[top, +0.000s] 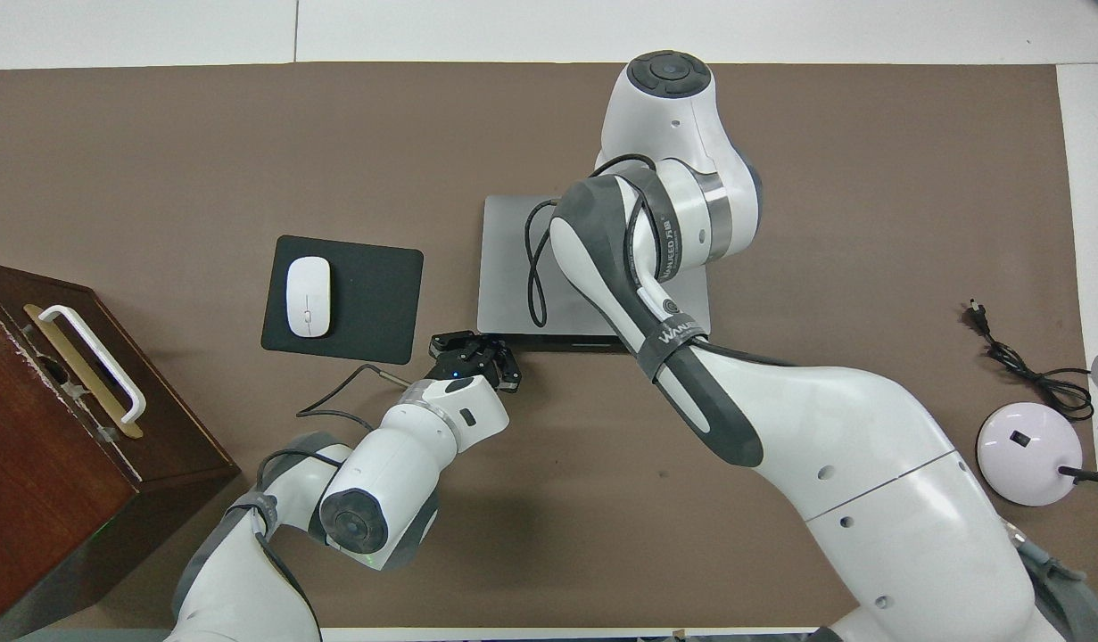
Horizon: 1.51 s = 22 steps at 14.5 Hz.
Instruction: Close laptop with both arms
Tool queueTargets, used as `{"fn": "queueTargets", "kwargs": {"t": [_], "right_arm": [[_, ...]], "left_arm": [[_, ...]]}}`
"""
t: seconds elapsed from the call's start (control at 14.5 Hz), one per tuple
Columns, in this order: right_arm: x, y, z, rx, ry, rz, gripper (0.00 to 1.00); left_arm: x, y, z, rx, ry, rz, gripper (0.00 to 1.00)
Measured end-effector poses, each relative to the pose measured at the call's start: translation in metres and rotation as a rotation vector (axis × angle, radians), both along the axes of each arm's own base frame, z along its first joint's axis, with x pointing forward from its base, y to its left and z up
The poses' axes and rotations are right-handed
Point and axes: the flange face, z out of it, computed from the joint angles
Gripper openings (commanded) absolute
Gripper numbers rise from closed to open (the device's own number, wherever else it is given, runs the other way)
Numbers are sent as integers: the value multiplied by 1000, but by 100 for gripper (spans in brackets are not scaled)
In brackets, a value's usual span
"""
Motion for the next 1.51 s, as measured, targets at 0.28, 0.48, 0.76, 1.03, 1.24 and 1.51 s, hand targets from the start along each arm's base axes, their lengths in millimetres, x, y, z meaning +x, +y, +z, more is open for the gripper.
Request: {"fn": "queueTargets", "kwargs": {"t": [0.28, 0.48, 0.76, 1.03, 1.24, 1.51], "right_arm": [[0, 0, -2, -2, 3, -3, 0], [0, 0, -5, -3, 7, -3, 0], [0, 0, -5, -3, 8, -3, 0], [-1, 1, -5, 6, 11, -7, 0], [-1, 2, -3, 14, 17, -8, 0], [-4, -10, 17, 11, 64, -9, 0]], "left_arm": [[0, 0, 0, 0, 0, 0, 0], [0, 0, 0, 0, 0, 0, 0], [0, 0, 0, 0, 0, 0, 0], [0, 0, 0, 0, 0, 0, 0], [0, 0, 0, 0, -1, 0, 0], [0, 0, 0, 0, -1, 0, 0]]}}
